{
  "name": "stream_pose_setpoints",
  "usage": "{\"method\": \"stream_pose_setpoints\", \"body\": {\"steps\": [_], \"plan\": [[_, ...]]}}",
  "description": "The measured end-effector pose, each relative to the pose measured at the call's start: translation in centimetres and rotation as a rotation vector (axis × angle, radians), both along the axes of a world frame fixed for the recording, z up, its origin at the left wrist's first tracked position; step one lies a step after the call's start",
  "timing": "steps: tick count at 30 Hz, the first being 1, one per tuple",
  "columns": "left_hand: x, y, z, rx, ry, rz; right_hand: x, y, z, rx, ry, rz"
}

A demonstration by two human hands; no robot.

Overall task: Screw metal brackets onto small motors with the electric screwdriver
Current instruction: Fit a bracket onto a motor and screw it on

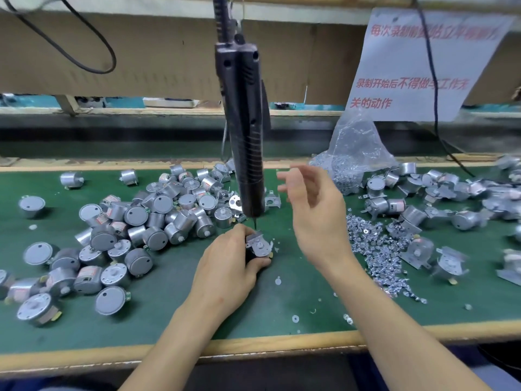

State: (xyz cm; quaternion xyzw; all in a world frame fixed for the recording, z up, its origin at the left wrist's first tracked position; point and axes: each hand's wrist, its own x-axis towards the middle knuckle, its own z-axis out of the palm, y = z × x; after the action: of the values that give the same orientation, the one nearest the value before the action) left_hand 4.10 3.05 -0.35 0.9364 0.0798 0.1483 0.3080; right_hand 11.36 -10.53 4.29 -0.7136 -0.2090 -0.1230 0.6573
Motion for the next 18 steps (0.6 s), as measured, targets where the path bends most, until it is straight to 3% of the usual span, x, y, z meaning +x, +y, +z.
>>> {"method": "stream_pose_setpoints", "body": {"steps": [3,8,10,14,18], "plan": [[-0.8,-0.9,0.5,-0.025,-0.005,-0.017,-2.2,-2.8,-1.5,-0.129,0.067,-0.064],[-2.0,-3.5,1.9,-0.179,-0.007,-0.050,-5.0,-6.1,-1.9,-0.348,0.228,0.021],[-1.9,-5.3,2.7,-0.145,-0.094,-0.097,-5.5,-7.0,-1.2,-0.344,0.344,0.082],[-0.5,-9.6,4.4,-0.148,-0.177,-0.191,-5.1,-9.2,-0.1,0.170,0.700,0.185],[1.2,-12.9,6.3,-0.249,-0.132,-0.277,-2.0,-13.4,1.1,0.607,0.892,-0.074]]}}
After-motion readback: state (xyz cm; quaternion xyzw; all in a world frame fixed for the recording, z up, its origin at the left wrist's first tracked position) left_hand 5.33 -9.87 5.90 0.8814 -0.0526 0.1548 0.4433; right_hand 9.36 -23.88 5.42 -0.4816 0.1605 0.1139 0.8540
